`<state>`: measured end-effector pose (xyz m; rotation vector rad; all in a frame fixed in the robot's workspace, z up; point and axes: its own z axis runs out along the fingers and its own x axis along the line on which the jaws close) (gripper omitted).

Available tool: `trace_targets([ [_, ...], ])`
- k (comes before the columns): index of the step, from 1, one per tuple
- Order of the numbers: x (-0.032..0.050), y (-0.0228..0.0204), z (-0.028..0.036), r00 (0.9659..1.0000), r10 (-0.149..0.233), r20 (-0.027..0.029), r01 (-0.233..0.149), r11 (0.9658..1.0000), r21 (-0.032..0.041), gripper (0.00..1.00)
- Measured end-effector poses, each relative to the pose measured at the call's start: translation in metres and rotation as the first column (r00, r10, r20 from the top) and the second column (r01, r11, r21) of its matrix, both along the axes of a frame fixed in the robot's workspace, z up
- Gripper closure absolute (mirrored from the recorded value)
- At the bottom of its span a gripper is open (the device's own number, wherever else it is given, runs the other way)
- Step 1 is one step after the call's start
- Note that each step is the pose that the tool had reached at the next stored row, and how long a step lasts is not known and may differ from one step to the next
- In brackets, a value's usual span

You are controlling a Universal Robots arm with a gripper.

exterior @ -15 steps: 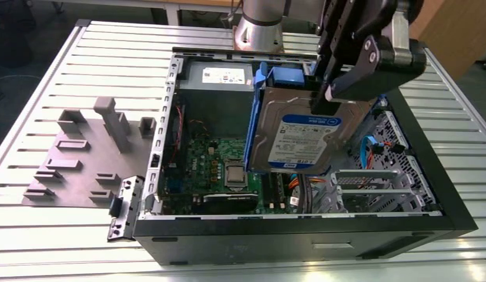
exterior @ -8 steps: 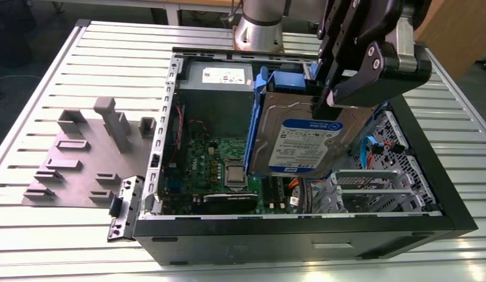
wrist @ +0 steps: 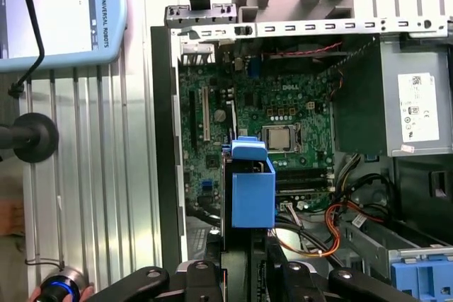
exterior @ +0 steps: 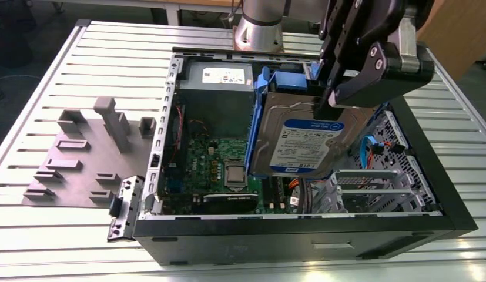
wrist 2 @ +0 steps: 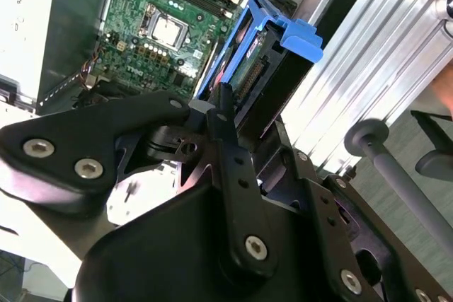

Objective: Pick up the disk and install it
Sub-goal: 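Pick up the disk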

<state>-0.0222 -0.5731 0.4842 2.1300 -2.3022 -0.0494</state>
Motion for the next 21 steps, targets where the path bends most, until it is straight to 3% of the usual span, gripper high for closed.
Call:
trace_targets([
  [15,0.0324,0.0001,-0.001,1.0,0.0,0.0,0.0,1.0,0.0,0.65],
  [21,0.0514,0.0001,-0.0018,1.0,0.0,-0.0002,0.0,1.0,0.0003,0.65],
])
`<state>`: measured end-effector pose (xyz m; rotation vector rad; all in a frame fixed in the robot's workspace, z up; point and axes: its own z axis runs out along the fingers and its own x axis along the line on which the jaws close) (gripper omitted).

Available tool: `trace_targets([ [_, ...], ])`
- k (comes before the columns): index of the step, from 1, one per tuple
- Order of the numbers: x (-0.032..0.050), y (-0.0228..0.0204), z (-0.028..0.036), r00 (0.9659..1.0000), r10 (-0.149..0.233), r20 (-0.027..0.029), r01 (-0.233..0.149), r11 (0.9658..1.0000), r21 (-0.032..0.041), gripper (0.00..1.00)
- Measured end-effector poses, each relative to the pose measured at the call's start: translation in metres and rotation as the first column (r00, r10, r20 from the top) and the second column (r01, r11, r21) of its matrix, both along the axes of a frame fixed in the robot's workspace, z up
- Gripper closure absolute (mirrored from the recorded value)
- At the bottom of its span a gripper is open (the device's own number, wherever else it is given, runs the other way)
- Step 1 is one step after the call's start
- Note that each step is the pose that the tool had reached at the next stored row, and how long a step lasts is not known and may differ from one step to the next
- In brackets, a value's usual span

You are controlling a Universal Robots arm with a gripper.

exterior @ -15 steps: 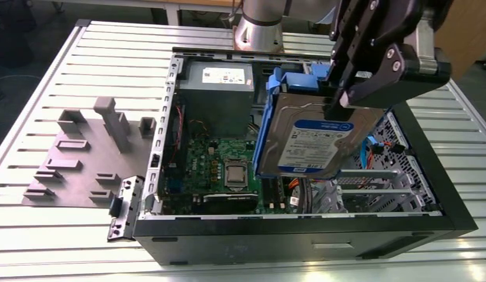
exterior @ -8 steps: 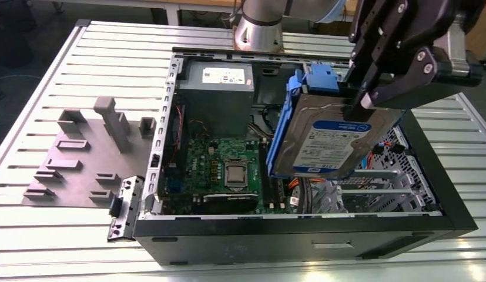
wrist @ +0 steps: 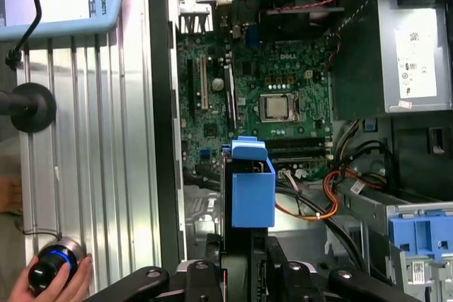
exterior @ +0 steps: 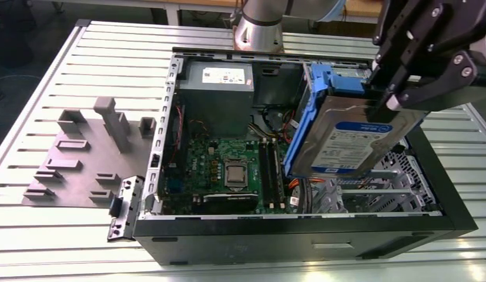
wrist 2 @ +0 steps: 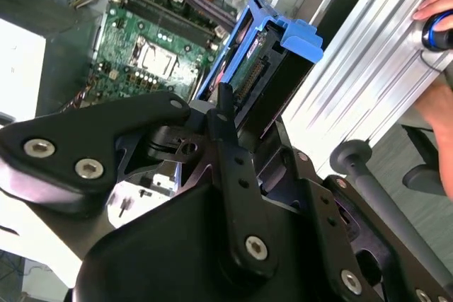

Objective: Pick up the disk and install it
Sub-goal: 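Pick up the disk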

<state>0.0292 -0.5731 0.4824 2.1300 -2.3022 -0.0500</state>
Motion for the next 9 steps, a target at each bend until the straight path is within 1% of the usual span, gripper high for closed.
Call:
trace_targets([
  [9,0.033,0.0,-0.0024,1.0,0.0,-0.0022,0.0,1.0,-0.0001,0.65],
])
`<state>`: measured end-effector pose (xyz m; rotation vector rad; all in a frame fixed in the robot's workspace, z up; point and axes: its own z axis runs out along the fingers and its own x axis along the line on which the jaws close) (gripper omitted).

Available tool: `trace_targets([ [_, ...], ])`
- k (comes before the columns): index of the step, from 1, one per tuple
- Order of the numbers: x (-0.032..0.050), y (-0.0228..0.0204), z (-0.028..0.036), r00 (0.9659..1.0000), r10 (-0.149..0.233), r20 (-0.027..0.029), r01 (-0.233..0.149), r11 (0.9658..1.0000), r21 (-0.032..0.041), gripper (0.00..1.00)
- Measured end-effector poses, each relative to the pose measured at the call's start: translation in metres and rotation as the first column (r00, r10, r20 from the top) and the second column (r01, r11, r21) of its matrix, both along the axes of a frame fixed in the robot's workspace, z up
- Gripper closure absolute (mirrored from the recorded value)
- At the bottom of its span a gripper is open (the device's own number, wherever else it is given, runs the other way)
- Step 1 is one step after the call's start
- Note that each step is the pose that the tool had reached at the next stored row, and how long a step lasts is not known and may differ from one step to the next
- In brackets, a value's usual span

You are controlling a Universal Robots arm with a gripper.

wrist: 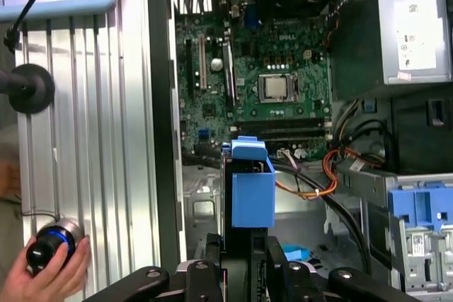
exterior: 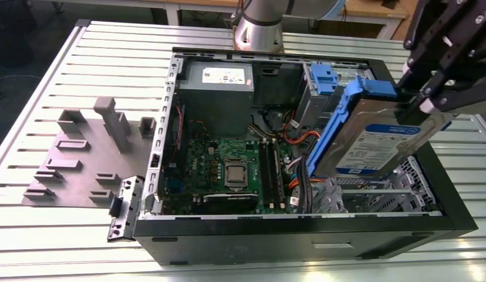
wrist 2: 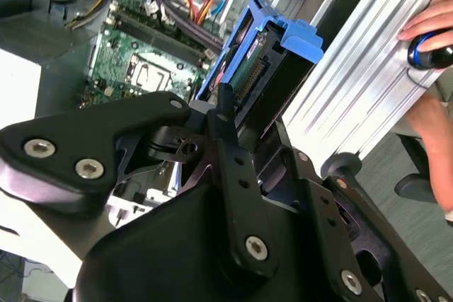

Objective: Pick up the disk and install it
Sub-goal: 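Pick up the disk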

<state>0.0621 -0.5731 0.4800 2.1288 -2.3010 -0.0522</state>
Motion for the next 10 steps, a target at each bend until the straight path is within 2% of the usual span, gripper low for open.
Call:
trace_targets([
  [10,0.0323,0.0,-0.003,1.0,0.0,-0.0025,0.0,1.0,0.0015,0.65],
])
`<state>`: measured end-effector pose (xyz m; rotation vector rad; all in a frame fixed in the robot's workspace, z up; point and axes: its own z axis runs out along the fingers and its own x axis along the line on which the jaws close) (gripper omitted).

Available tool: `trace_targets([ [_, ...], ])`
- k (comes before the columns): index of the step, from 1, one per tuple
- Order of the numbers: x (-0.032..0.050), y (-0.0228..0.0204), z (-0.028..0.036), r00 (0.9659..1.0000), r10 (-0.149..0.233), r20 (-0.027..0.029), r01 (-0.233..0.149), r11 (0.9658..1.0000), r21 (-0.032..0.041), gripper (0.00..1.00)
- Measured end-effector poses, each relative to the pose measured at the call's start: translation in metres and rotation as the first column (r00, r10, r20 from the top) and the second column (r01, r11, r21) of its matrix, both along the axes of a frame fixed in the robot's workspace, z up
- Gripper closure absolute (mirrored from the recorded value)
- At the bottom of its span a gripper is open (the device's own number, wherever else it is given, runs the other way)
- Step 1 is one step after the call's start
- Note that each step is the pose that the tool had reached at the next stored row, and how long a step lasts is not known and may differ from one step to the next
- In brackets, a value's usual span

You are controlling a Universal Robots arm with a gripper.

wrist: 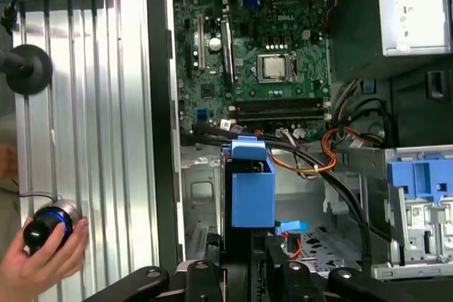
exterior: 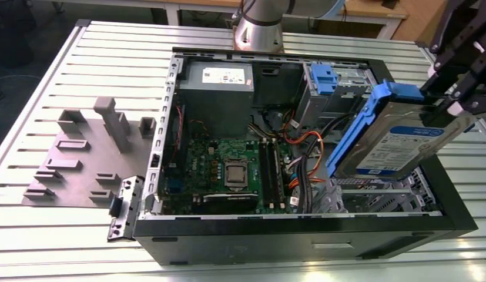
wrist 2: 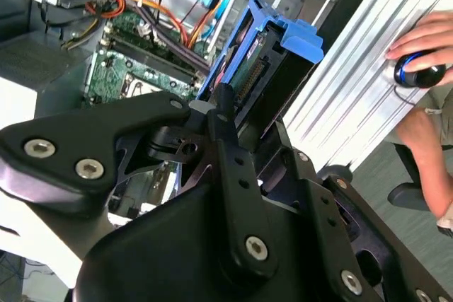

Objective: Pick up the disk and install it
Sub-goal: 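Pick up the disk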

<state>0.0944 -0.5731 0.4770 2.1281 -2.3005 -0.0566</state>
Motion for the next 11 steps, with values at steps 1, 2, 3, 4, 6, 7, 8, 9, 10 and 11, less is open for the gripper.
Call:
trace_targets([
  [1,0.0094,0.0,-0.0008,1.0,0.0,-0.0014,0.0,0.9998,0.02,0.65],
  [2,0.011,0.0,-0.0009,1.0,0.0,-0.0015,0.0,0.9996,0.0281,0.65],
  [3,0.0121,-0.0001,-0.0011,1.0,0.0,-0.0014,0.0,0.9994,0.0346,0.65],
  [4,0.0132,-0.0002,-0.0015,1.0,0.0,-0.0015,0.0,0.9992,0.039,0.65],
  [6,0.0159,-0.001,-0.0026,1.0,0.0,-0.0016,0.0,0.9991,0.043,0.65],
  [7,0.0173,-0.0017,-0.0034,1.0,0.0,-0.0016,0.0,0.999,0.0443,0.65],
  [8,0.0187,-0.0024,-0.0044,1.0,0.0,-0.0016,0.0,0.9989,0.0459,0.65],
  [9,0.0198,-0.0032,-0.0053,1.0,0.0,-0.0016,0.0,0.9989,0.0476,0.65],
  [10,0.0207,-0.0042,-0.0062,1.0,0.0,-0.0016,0.0,0.9988,0.0495,0.65],
  [11,0.0214,-0.0054,-0.0071,1.0,0.0,-0.0016,0.0,0.9986,0.0521,0.65],
])
